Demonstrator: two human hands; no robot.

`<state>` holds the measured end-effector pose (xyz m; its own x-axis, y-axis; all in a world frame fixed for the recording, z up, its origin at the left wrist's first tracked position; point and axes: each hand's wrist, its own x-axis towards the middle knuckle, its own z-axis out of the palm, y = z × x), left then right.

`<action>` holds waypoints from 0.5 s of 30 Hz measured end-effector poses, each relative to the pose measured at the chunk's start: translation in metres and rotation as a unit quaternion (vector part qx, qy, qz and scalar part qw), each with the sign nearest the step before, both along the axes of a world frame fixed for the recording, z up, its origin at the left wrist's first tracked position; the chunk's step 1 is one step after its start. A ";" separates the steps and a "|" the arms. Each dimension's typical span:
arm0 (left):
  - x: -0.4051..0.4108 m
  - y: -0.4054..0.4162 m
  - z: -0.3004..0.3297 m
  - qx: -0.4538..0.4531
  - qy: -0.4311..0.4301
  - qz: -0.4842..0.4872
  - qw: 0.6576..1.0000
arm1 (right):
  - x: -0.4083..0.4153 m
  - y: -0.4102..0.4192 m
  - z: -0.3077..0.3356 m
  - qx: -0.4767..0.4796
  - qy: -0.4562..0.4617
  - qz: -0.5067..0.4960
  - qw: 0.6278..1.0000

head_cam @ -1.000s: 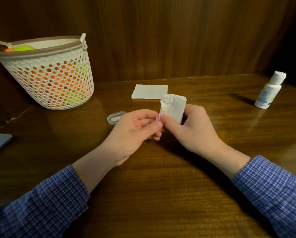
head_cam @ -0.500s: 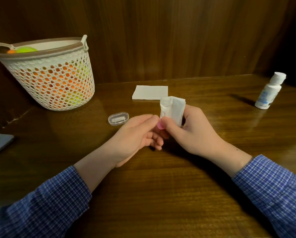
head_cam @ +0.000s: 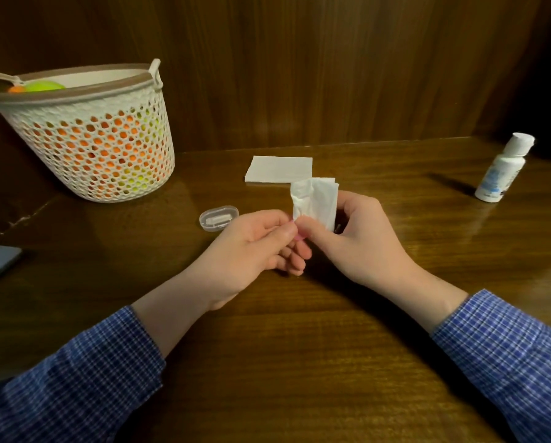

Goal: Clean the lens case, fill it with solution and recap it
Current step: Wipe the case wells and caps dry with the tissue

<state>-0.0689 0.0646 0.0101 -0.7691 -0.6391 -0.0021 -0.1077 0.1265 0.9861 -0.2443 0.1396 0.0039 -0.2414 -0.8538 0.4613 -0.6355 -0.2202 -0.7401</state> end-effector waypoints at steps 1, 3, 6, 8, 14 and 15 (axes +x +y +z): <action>0.001 -0.001 0.000 0.017 0.003 -0.009 1.000 | -0.001 0.000 0.000 -0.003 0.000 0.004 1.000; 0.001 -0.002 0.001 0.055 0.019 -0.026 0.998 | -0.002 0.001 0.002 -0.003 -0.006 0.011 1.000; 0.001 -0.006 0.002 0.089 0.050 -0.026 0.994 | -0.005 -0.001 0.010 0.037 -0.088 0.028 0.995; 0.001 -0.009 0.003 0.108 0.079 -0.020 0.991 | -0.011 0.000 0.016 0.092 -0.228 0.071 0.967; 0.003 -0.012 0.002 0.113 0.098 -0.021 0.989 | -0.015 -0.001 0.016 0.181 -0.339 0.139 0.913; 0.003 -0.012 0.002 0.112 0.095 -0.020 0.989 | -0.013 -0.001 0.014 0.177 -0.328 0.138 0.917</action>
<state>-0.0661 0.0527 0.0116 -0.7940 -0.6079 0.0073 0.0826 -0.0960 0.9919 -0.2575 0.1387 0.0180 -0.1197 -0.9925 -0.0251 0.0170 0.0233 -0.9996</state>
